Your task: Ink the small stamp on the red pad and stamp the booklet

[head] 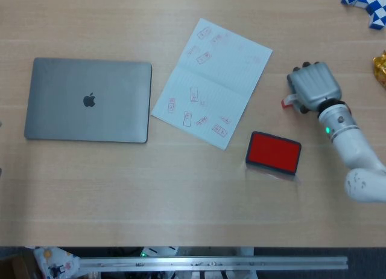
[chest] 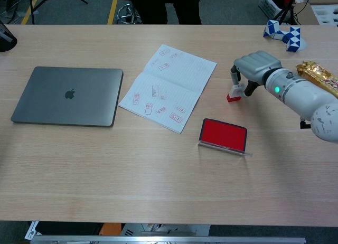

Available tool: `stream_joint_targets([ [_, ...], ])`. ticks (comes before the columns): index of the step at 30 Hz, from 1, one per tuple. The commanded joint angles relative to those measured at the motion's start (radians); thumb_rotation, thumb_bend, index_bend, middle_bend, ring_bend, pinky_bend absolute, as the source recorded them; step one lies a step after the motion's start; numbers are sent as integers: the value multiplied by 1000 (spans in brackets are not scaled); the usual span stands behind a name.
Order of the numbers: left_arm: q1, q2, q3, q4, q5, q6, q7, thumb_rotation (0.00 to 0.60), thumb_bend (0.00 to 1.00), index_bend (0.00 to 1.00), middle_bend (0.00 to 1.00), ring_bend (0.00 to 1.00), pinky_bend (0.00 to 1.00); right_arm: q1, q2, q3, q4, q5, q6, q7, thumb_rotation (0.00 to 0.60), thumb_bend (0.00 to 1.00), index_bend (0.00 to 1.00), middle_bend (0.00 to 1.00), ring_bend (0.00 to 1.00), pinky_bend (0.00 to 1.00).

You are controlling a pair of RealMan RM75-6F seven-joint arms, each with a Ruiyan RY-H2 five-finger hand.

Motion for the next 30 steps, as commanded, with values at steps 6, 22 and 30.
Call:
stream_joint_targets([
  [6, 2, 0, 0, 0, -2, 2, 0, 600, 203, 208, 225, 245, 149, 0, -3, 1, 5, 4, -6, 11, 600, 343, 630, 458, 317, 402],
  [22, 5, 14, 6, -40, 12, 10, 25, 600, 202, 208, 214, 245, 149, -51, 219, -34, -330, -259, 14, 157, 600, 444, 741, 566, 441, 458],
  [30, 11, 18, 10, -52, 15, 15, 33, 600, 203, 208, 212, 245, 149, -60, 272, -91, -409, -343, -31, 183, 600, 482, 779, 637, 546, 532],
])
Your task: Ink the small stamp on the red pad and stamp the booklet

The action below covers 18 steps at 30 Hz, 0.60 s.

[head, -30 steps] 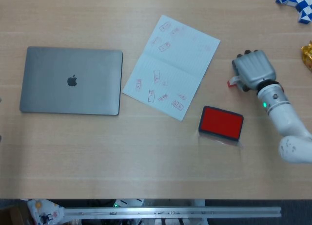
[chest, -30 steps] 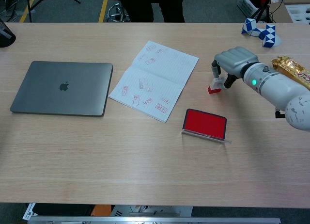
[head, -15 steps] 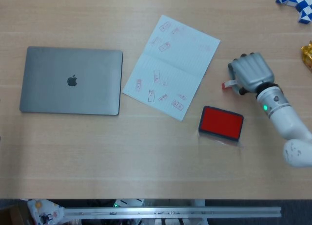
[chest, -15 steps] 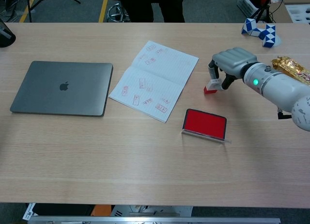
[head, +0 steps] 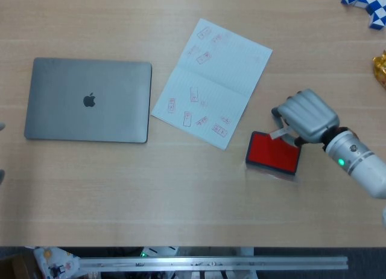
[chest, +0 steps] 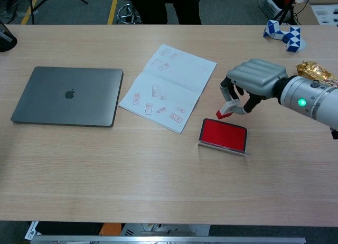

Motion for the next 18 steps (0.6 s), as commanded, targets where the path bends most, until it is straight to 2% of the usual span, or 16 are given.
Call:
stream_joint_targets([
  [1, 3, 1, 1, 0, -1, 3, -1, 600, 203, 208, 212, 245, 149, 2, 13, -16, -18, -7, -22, 2, 600, 487, 783, 640, 554, 536],
  [10, 8, 2, 3, 3, -7, 3, -1, 600, 203, 208, 212, 245, 149, 31, 16, -43, -33, 30, -45, -75, 600, 513, 823, 677, 603, 545],
  [18, 10, 0, 4, 12, -17, -6, -9, 600, 203, 208, 212, 245, 149, 56, -28, -65, 1, 91, -54, -139, 600, 517, 836, 687, 608, 549],
])
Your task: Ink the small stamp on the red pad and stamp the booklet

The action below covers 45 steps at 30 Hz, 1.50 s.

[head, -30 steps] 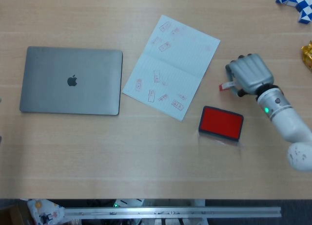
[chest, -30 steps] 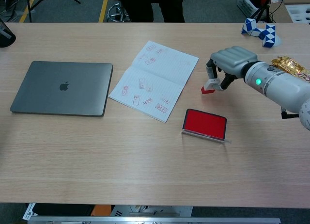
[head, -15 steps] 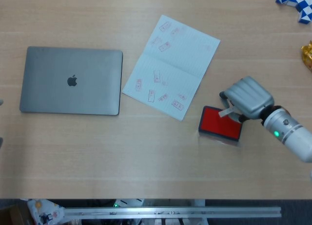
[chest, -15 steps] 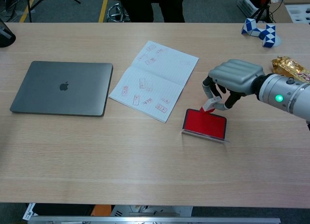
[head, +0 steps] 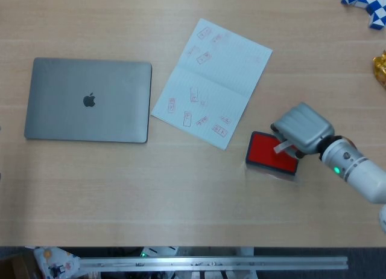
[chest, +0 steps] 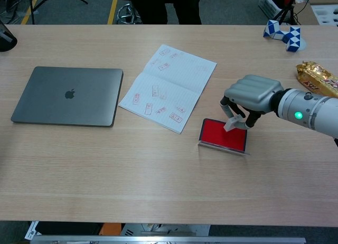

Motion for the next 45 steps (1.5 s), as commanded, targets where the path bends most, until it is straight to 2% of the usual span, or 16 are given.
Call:
stream_joint_targets([
  [1, 0, 0, 1, 2, -4, -4, -1, 600, 203, 207, 212, 245, 149, 9, -21, -9, 18, 19, -2, -19, 600, 517, 837, 688, 608, 549],
  [15, 2, -2, 1, 9, -9, -8, -6, 600, 203, 207, 203, 245, 149, 34, -71, -43, 43, 69, 28, -108, 600, 524, 857, 703, 619, 549],
  [34, 8, -2, 2, 18, -5, -2, -20, 600, 203, 203, 193, 245, 149, 34, -81, -65, 40, 76, 54, -119, 600, 524, 868, 709, 626, 549],
  [40, 10, 6, 1, 15, -2, 4, -30, 600, 203, 201, 191, 245, 149, 27, -28, -26, -8, 68, 75, -50, 600, 525, 868, 709, 626, 549],
  [45, 10, 16, 3, 6, 8, 6, -41, 600, 203, 201, 191, 245, 149, 38, 48, 42, -47, 97, 71, 32, 600, 525, 868, 709, 626, 549],
])
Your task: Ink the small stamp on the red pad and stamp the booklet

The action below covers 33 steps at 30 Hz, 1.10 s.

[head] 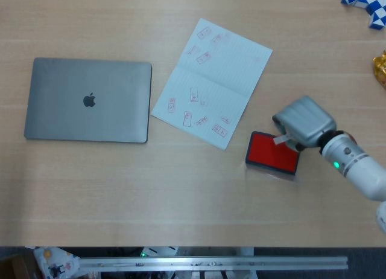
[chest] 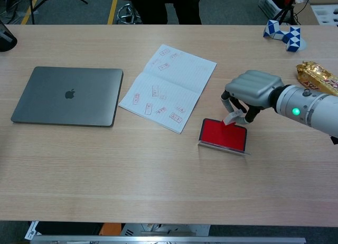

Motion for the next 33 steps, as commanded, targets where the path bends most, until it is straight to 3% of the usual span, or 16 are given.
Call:
stream_joint_targets([
  [1, 0, 5, 2, -5, 6, 0, -2, 600, 203, 201, 191, 245, 149, 13, 50, 52, -23, 27, -3, 50, 600, 524, 868, 709, 626, 549],
  [10, 3, 15, 6, -26, 23, 10, 7, 600, 203, 200, 190, 245, 149, 108, 51, 137, 47, 225, -53, 55, 600, 524, 868, 709, 626, 549],
  [20, 5, 21, 8, -36, 12, 4, 15, 600, 203, 196, 187, 245, 149, 238, -100, 148, 237, 462, -85, -17, 600, 525, 871, 713, 626, 549],
  [33, 1, 21, -1, -32, -21, -14, 25, 600, 203, 190, 182, 245, 149, 354, -267, 145, 460, 616, -122, -98, 600, 524, 876, 717, 627, 549],
])
